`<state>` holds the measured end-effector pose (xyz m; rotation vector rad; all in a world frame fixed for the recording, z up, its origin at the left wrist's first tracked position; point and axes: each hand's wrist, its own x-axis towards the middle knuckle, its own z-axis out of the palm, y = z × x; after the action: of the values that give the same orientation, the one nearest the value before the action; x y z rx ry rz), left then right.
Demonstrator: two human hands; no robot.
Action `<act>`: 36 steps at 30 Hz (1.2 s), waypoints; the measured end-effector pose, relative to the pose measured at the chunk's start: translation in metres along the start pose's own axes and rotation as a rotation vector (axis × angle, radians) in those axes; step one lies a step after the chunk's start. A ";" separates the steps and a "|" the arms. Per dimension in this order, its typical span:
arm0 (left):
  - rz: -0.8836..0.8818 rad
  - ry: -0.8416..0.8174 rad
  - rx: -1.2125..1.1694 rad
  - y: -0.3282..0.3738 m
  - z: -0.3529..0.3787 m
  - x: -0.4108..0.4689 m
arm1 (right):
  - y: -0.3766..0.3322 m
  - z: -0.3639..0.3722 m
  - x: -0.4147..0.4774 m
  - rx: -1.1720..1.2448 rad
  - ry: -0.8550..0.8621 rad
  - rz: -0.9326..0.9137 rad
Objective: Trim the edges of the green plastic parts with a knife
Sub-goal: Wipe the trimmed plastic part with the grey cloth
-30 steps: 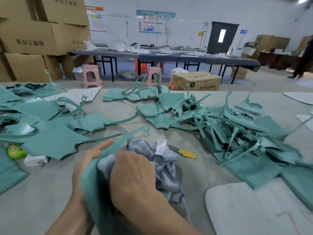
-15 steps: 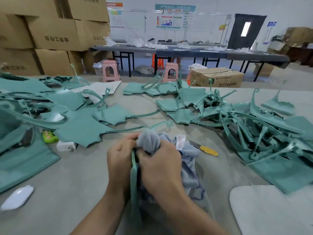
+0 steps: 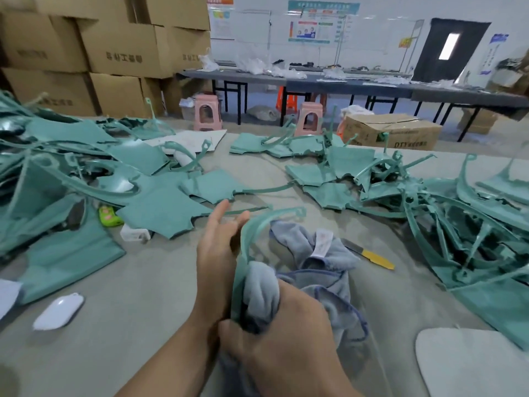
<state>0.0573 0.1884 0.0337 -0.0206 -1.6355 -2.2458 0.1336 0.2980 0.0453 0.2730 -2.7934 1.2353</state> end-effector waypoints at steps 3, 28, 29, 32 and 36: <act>-0.008 -0.061 0.028 -0.002 0.007 -0.006 | 0.007 -0.017 0.003 0.382 0.222 0.024; 0.055 -0.028 0.137 -0.015 0.036 -0.032 | 0.033 -0.048 0.020 0.661 0.292 0.194; 0.015 0.072 0.123 -0.017 0.035 -0.028 | 0.035 -0.051 0.019 0.663 0.279 0.202; -0.034 0.257 0.131 -0.017 0.021 -0.013 | 0.039 -0.074 0.016 0.842 0.438 0.301; -0.008 0.166 0.184 -0.015 0.019 -0.007 | 0.026 -0.099 0.021 0.552 0.683 0.150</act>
<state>0.0553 0.2120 0.0248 0.2138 -1.7448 -2.0340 0.1081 0.3854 0.0962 -0.2910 -1.8969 1.7107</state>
